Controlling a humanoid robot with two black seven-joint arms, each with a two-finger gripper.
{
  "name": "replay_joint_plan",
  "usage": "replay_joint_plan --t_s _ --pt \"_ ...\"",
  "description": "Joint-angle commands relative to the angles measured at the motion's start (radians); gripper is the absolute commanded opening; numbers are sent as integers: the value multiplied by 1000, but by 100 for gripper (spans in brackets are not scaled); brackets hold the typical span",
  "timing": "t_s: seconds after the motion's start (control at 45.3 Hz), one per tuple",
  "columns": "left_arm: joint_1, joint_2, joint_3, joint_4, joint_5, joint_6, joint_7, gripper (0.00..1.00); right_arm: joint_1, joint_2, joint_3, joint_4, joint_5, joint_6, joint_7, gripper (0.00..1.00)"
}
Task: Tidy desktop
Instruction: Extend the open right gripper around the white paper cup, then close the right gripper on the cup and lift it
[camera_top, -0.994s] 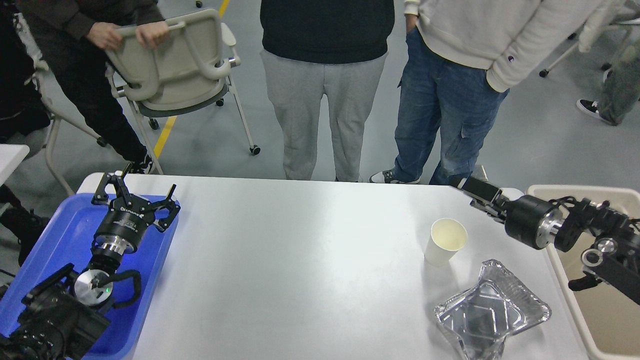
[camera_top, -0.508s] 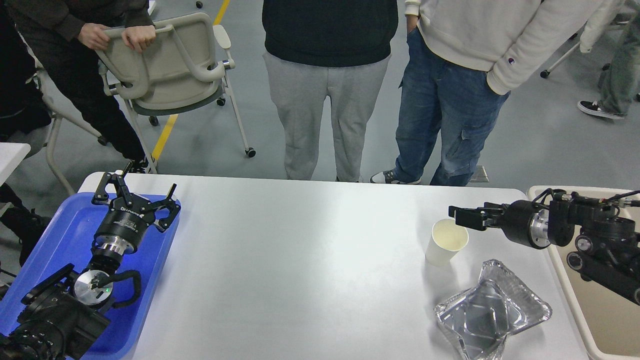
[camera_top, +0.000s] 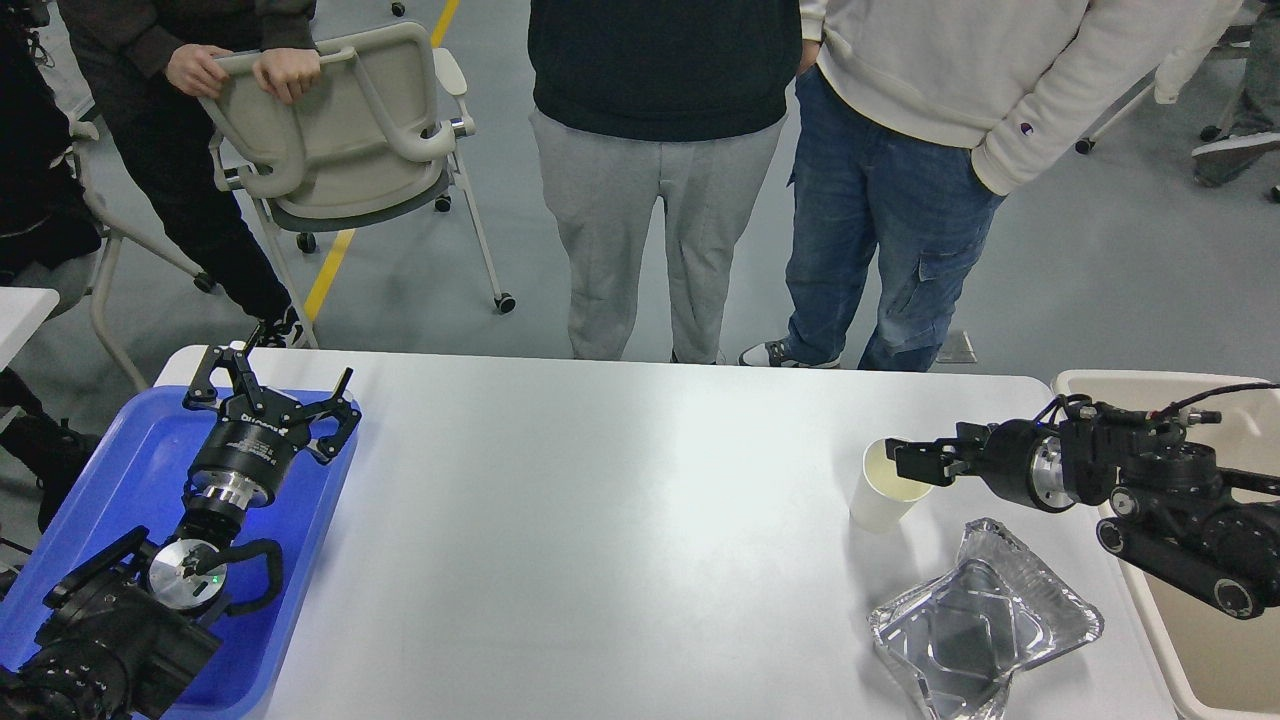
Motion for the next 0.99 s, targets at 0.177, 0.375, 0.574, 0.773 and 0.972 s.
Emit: replay_joint_plan --t_s 0.177,0.375,0.574,0.773,0.972 --pt "0 0 0 0 0 0 0 100 4 68 -133 -82 -2 -106 8 90" --pt "0 0 0 0 0 0 0 100 0 84 -155 -125 10 -122 16 2" --pt "0 0 0 0 0 0 1 100 17 84 -156 -116 18 -112 17 0" --pt "0 0 0 0 0 0 1 100 25 78 -181 -116 18 -95 48 0" --pt "0 0 0 0 0 0 0 100 36 72 -184 -113 21 -94 51 0"
